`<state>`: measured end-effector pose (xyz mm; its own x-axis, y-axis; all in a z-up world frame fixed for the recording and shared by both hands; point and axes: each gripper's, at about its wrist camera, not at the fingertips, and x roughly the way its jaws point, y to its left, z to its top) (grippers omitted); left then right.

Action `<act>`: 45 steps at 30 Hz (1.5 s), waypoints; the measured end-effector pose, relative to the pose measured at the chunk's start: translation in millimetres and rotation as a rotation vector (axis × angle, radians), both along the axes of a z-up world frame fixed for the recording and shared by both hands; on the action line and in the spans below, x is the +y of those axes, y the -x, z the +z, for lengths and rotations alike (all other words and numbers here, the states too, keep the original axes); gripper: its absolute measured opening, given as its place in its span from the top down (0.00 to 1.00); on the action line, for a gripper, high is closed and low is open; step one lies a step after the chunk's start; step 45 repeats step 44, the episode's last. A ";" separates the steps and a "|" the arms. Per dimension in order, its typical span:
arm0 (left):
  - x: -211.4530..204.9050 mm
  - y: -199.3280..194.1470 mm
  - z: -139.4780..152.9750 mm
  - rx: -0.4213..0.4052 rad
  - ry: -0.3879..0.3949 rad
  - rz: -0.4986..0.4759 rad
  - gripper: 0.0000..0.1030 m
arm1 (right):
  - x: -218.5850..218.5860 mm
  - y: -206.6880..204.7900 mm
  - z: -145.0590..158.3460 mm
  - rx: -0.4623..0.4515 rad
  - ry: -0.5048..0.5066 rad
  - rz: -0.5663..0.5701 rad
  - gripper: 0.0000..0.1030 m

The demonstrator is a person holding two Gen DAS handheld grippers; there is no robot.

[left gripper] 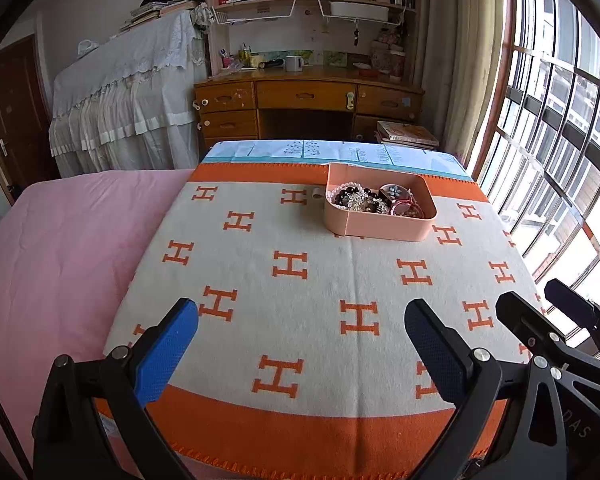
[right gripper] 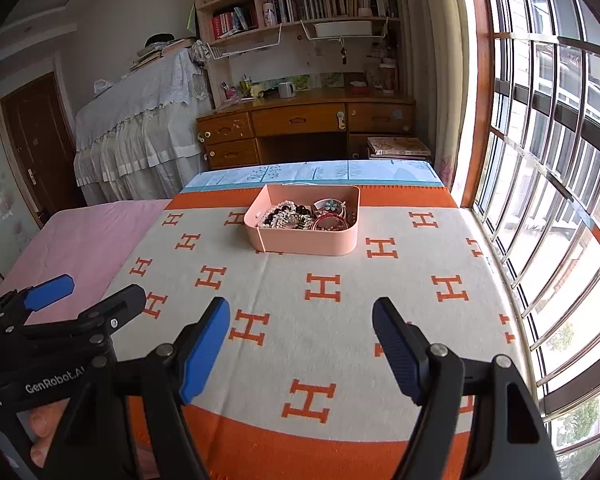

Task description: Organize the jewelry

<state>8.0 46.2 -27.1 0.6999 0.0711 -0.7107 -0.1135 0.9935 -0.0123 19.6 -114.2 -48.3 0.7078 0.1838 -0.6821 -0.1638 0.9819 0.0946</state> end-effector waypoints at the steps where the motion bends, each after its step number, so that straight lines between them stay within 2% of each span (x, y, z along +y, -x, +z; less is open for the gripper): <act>1: -0.5 0.4 0.2 0.000 0.000 0.000 0.01 | 0.4 0.2 0.1 -0.001 0.000 0.001 0.28; 45: -0.5 5.2 -2.1 0.006 0.000 0.001 0.01 | -2.7 1.2 -3.4 0.006 -0.008 0.001 0.28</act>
